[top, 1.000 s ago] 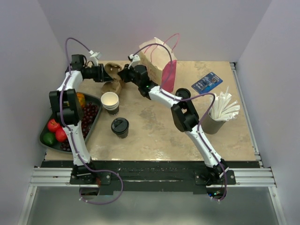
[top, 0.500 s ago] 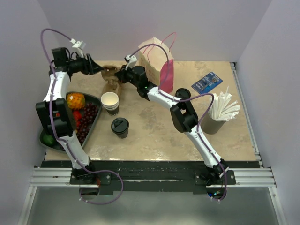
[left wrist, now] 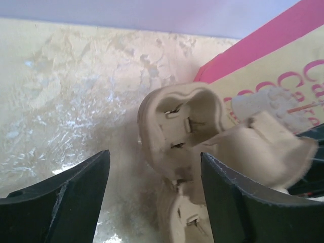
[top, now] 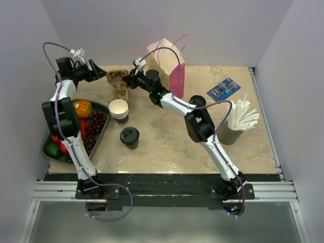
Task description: Pack the takeout coffee
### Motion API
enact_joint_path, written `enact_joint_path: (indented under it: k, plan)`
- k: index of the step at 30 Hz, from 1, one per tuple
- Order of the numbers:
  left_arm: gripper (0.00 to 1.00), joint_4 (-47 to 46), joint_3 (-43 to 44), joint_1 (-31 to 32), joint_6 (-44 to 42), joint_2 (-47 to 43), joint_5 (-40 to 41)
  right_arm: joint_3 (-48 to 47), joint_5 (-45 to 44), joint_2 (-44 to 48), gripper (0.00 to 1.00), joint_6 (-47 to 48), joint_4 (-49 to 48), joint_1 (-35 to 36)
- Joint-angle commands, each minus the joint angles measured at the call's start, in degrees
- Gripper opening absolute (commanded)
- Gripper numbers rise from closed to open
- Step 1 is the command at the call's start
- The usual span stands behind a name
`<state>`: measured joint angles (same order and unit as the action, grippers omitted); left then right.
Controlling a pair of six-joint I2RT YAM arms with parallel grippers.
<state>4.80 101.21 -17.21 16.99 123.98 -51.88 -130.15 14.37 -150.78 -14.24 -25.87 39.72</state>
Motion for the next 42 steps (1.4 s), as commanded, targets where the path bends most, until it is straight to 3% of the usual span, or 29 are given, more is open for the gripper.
enact_joint_path:
  k: [1,7,13,19,23,25,26,27,42]
  plan:
    - [0.77,-1.1,3.2,1.7,0.2,2.8,-0.2,-2.9,3.2,4.3,0.00,1.5,-7.1,-0.2]
    - [0.79,-2.1,3.3,4.7,0.0,5.7,-0.2,-3.0,4.5,4.0,0.00,2.8,-7.4,0.0]
    - [0.66,-0.1,6.6,6.7,-0.8,7.7,7.0,-3.0,5.8,4.0,0.00,3.9,-7.6,0.4]
    - [0.45,1.6,7.6,7.7,-2.1,8.8,9.5,-3.0,5.8,4.4,0.00,6.0,-8.3,0.9]
    - [0.21,2.8,6.7,7.9,-3.2,7.5,11.5,-3.1,5.4,5.4,0.00,7.2,-9.3,1.3]
    - [0.15,3.5,6.3,8.0,-4.0,6.9,14.5,-3.1,5.1,6.4,0.00,7.7,-9.7,1.6]
    - [0.05,3.6,6.3,7.9,-4.3,6.2,15.6,-3.1,5.0,6.7,0.00,7.7,-9.8,1.7]
    - [0.03,4.2,6.4,7.9,-4.9,5.8,18.3,-3.0,4.9,7.2,0.00,7.7,-10.0,1.8]
    - [0.00,7.7,11.1,9.1,-4.3,3.3,39.3,-3.0,2.4,11.8,0.00,7.0,-12.5,6.9]
